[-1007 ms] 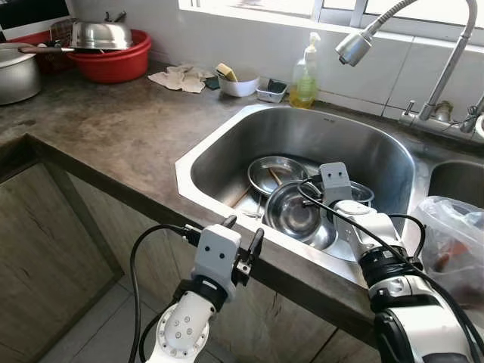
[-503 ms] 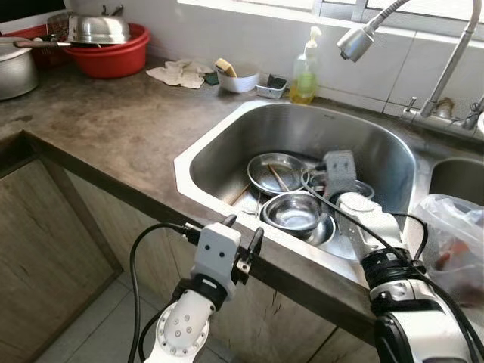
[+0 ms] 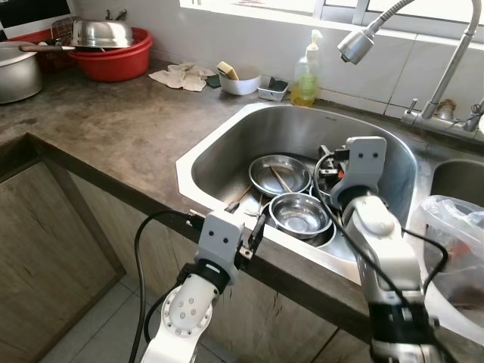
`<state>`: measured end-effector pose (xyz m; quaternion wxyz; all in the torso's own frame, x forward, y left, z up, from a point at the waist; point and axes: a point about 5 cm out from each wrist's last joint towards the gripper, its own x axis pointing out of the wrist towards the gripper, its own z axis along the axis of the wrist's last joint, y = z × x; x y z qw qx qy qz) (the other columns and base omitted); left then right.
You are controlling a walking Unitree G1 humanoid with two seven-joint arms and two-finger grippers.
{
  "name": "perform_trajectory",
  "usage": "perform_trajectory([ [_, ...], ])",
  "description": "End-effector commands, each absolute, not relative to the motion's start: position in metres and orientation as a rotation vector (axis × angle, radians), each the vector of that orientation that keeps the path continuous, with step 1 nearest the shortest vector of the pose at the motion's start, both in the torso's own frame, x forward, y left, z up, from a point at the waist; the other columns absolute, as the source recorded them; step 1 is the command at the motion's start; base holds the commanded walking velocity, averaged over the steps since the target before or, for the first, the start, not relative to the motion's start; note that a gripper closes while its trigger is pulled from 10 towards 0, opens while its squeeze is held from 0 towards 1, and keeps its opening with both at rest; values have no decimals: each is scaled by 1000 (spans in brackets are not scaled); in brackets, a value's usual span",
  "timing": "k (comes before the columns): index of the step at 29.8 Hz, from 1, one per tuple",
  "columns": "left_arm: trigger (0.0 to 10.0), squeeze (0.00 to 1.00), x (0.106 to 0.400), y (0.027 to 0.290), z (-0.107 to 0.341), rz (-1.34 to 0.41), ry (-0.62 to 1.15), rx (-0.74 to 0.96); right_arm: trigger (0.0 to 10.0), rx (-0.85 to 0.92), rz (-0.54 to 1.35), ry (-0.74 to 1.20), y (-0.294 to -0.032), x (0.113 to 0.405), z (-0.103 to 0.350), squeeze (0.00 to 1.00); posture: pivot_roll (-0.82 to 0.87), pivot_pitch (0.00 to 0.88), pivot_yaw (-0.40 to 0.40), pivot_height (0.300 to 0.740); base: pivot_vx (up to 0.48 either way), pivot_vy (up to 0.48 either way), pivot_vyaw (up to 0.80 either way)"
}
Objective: Kitchen organization
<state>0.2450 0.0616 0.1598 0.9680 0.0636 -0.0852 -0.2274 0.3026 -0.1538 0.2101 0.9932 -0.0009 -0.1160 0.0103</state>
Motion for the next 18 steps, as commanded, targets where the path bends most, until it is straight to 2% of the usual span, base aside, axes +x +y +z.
perform_trajectory([
  [1, 10000, 0, 246, 61, 159, -462, -177, 127, 10000, -13, 34, -301, -152, 291, 215, 0, -9, 0, -7, 740, 0, 0, 0],
  [8, 10000, 0, 246, 63, 159, -468, -191, 127, 10000, -17, 50, -277, -144, 258, 195, 0, -8, 0, -4, 740, 0, 0, 0],
  [18, 10000, 0, 244, 62, 153, -472, -178, 127, 10000, -28, 90, -253, -133, 251, 182, 0, -7, 0, -5, 740, 0, 0, 0],
])
